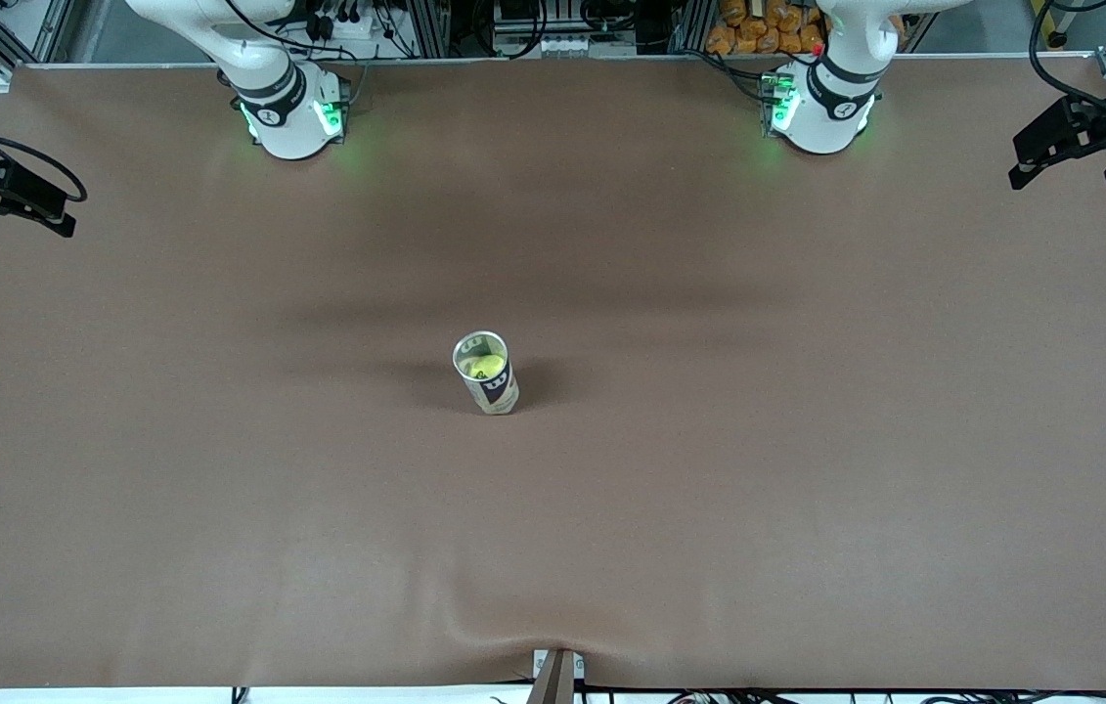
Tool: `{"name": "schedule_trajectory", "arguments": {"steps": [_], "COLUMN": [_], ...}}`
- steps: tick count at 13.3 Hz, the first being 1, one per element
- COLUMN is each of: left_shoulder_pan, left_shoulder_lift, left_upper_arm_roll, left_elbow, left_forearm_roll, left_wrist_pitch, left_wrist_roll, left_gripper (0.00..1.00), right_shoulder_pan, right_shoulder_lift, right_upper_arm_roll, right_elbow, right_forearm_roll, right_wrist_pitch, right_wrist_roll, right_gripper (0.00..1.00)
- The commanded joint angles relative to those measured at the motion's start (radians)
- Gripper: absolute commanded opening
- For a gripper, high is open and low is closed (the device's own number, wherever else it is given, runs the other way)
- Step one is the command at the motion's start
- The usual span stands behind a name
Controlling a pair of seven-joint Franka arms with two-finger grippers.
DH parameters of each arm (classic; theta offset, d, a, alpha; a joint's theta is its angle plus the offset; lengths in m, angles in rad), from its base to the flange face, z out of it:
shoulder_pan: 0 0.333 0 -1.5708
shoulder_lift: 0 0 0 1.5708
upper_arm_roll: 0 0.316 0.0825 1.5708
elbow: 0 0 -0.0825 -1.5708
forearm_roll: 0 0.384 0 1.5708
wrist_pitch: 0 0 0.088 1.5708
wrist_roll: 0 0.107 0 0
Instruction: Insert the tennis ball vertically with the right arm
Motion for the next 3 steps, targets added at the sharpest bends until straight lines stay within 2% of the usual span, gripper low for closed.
{"name": "schedule_trajectory", "arguments": {"steps": [1, 3], "left_shoulder_pan": [-0.002, -0.004], "left_shoulder_lift": [-0.002, 0.001], "left_upper_arm_roll": [-0.015, -0.020], "left_elbow": [0.013, 0.015], "left_forearm_roll": [0.045, 0.045], "left_wrist_pitch": [-0.018, -0.018], "left_wrist_roll": [-0.007, -0.009], "left_gripper": [1.00, 1.00], "right_shoulder_pan": [-0.005, -0.006], "right_shoulder_lift": [0.010, 0.010], "right_upper_arm_roll": [0.004, 0.004], "right_elbow": [0.021, 0.021], "right_forearm_roll": [0.013, 0.015], "right_wrist_pitch": [-0.017, -0.017], "right_wrist_roll": [-0.001, -0.001], "right_gripper": [1.00, 1.00]}}
